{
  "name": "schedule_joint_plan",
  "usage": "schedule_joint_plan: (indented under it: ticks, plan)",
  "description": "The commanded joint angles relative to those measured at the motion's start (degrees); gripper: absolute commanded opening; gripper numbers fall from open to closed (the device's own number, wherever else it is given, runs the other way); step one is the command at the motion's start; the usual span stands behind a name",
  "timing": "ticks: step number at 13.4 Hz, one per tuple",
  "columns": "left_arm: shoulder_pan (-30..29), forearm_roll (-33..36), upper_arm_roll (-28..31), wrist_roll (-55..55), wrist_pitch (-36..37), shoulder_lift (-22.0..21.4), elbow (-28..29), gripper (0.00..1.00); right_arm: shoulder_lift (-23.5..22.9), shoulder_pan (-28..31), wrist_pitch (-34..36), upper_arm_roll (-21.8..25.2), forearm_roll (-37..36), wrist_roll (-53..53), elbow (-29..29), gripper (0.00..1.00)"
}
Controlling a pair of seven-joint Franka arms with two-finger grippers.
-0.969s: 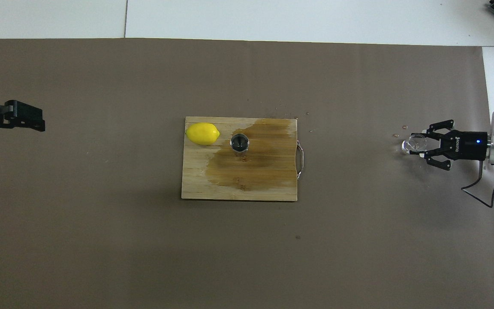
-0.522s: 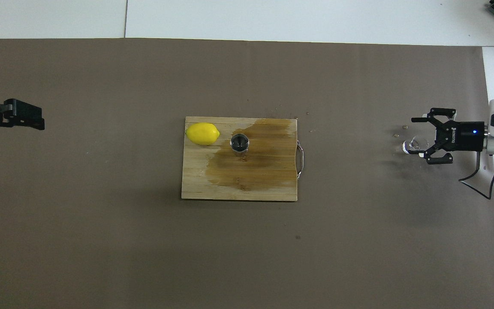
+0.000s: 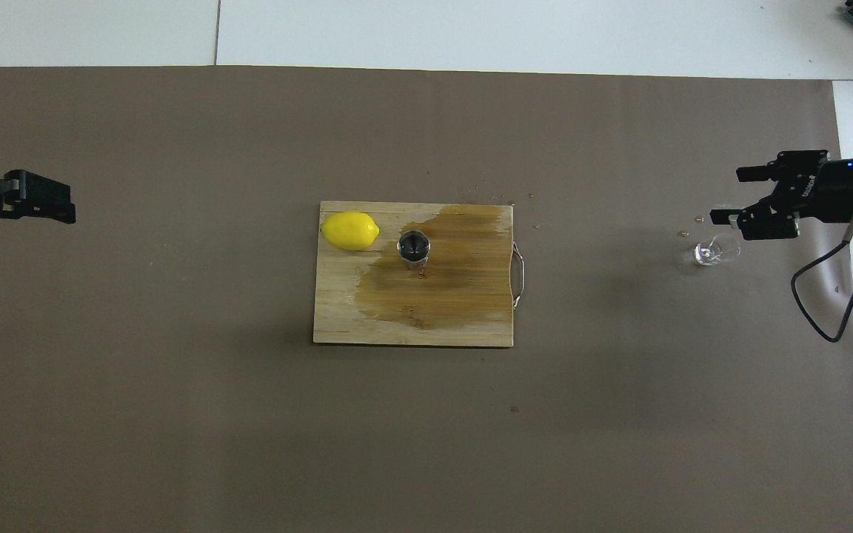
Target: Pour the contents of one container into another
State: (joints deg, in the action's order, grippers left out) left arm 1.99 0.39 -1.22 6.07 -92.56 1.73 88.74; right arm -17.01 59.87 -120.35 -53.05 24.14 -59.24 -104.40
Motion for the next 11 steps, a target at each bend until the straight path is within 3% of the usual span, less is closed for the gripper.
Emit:
schedule_joint_plan:
  ticks: [1,3,5,8,11]
  plan:
    - [-0.05,-0.57,0.25,-0.18,-0.61,-0.94,0.56,1.00,9.24,-1.07,-3.29,1.37,-2.76,22.23,-3.96,1.00]
    - [0.03,-0.57,0.25,-0.36,-0.61,-0.94,0.56,1.00,13.48,-2.64,-4.20,1.28,-12.38,38.15,-5.03,1.00]
    - [0.21,-0.57,0.26,-0.44,-0.61,-0.94,0.56,1.00,10.95,-2.91,-2.70,0.58,-28.56,51.45,-2.84,1.00]
    - [0.47,-0.57,0.17,-0.44,-0.61,-0.94,0.56,1.00,11.29,-5.99,-1.48,0.66,-30.02,58.69,-1.78,1.00]
    - [0.47,-0.57,0.17,-0.62,-0.52,-0.94,0.65,1.00,10.86,-6.51,6.15,1.36,-30.20,59.94,4.18,1.00]
